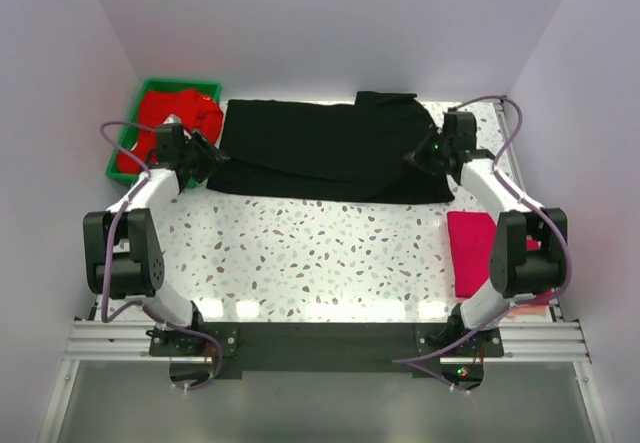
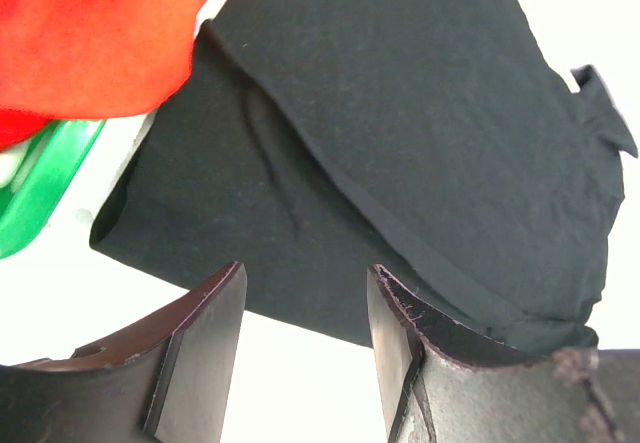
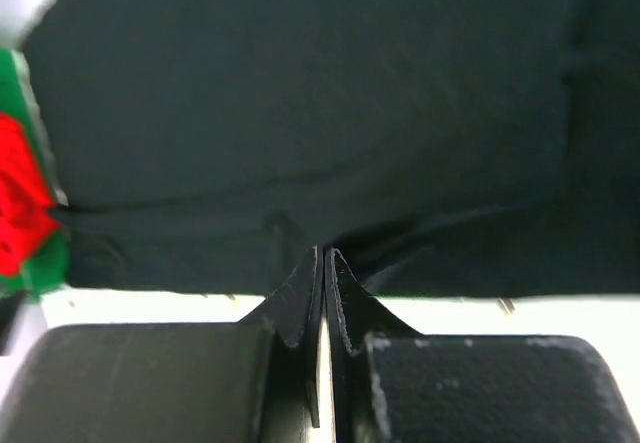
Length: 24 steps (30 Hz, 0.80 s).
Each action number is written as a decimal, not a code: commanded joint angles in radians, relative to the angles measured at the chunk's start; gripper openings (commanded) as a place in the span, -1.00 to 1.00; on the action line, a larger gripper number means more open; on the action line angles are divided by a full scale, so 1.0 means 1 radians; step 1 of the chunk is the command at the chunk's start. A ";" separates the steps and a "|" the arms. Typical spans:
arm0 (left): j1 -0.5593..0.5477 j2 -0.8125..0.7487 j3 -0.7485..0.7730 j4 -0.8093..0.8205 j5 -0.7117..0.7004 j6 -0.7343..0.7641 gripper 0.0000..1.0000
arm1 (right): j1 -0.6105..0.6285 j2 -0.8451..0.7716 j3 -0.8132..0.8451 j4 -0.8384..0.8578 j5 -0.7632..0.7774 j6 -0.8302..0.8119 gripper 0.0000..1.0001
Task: Fold and stack the t-shirts
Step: Fold the tshirt
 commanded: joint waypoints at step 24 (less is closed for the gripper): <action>-0.027 0.346 0.220 0.010 -0.034 0.015 0.11 | -0.077 0.512 0.471 0.291 -0.146 0.310 -1.00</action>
